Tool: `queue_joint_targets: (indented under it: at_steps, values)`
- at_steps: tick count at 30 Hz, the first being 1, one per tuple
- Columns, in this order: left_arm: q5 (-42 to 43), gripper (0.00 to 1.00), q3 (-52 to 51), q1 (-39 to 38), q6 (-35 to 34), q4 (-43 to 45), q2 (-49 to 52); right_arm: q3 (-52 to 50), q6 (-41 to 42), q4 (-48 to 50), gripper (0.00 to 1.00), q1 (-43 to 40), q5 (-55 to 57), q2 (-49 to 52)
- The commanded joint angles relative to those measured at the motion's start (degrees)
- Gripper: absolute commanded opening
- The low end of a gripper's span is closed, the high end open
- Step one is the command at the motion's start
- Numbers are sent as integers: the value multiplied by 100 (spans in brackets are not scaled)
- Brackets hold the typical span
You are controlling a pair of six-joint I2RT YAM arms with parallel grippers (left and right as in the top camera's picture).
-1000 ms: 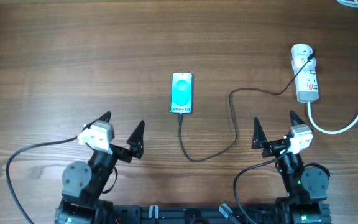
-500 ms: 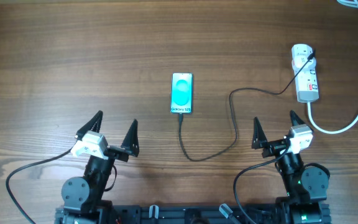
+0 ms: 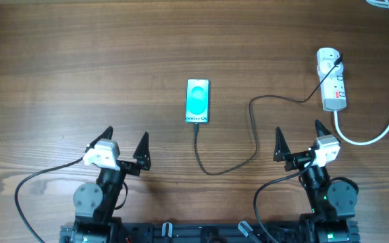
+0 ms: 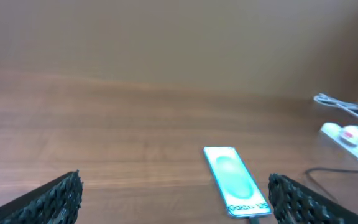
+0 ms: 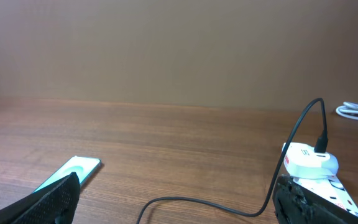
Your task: Plug charger to phone and switch on socket
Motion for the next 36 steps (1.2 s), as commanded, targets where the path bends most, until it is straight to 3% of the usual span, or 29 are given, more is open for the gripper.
queue_joint_targets:
  at_steps: [1, 8, 15, 36]
  values:
    - [-221, 100, -37, 96, 114, -37, -66, -9, -7, 17, 100, 17, 55, -68]
    - [-551, 100, -37, 96, 120, -68, -66, -9, -7, 17, 100, 17, 57, -68]
    - [-511, 100, -37, 96, 866, -72, -66, -9, -7, 17, 100, 17, 55, -68]
    - [-509, 100, -37, 149, 879, -61, -66, -9, -4, 17, 100, 17, 57, -68]
